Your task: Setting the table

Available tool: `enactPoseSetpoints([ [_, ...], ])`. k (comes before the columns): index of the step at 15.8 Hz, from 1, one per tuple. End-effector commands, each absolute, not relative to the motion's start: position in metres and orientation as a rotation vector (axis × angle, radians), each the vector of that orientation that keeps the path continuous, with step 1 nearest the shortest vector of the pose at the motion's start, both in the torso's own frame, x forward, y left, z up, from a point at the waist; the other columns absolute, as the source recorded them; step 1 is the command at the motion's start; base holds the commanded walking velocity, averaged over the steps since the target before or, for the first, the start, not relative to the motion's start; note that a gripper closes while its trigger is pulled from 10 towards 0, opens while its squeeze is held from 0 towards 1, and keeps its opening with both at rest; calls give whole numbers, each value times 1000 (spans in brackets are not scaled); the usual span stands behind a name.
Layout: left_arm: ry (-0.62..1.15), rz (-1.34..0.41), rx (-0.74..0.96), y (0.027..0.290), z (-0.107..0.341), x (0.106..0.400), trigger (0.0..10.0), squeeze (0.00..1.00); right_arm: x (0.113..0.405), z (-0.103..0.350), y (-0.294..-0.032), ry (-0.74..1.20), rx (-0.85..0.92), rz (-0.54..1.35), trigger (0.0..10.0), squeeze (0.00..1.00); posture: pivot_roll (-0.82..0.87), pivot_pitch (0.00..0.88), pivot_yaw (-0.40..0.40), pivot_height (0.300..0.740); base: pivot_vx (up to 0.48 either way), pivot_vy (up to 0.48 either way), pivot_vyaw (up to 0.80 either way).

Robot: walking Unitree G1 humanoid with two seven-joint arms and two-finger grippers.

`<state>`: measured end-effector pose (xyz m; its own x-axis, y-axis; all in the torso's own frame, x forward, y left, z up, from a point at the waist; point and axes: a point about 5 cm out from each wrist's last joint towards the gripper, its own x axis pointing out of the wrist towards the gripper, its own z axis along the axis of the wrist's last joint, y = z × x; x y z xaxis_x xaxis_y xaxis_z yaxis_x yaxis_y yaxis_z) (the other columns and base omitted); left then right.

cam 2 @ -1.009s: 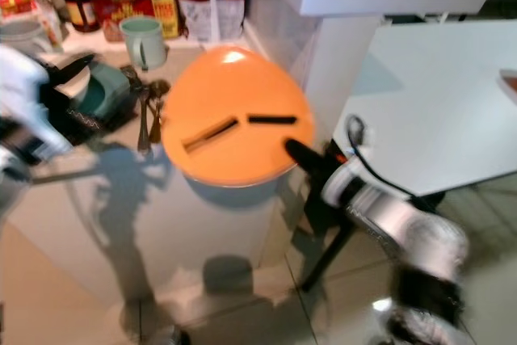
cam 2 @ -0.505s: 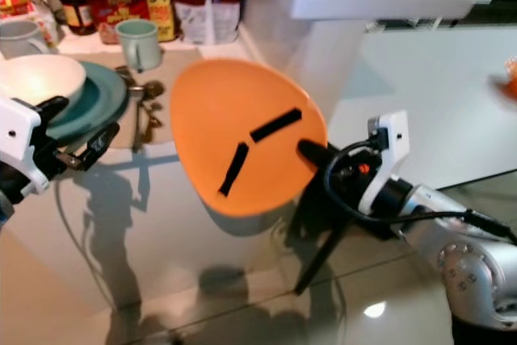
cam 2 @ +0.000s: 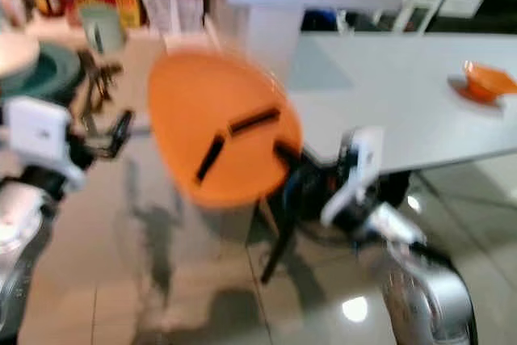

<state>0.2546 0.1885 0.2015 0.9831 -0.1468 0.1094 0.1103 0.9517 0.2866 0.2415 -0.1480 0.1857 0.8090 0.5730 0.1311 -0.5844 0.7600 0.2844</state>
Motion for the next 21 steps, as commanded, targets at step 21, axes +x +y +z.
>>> enactPoseSetpoints([
  [21,-81,-102,318,166,197,283,10000,0,290,171,-172,-16,320,69,10000,0,40,38,-24,740,0,-480,528],
])
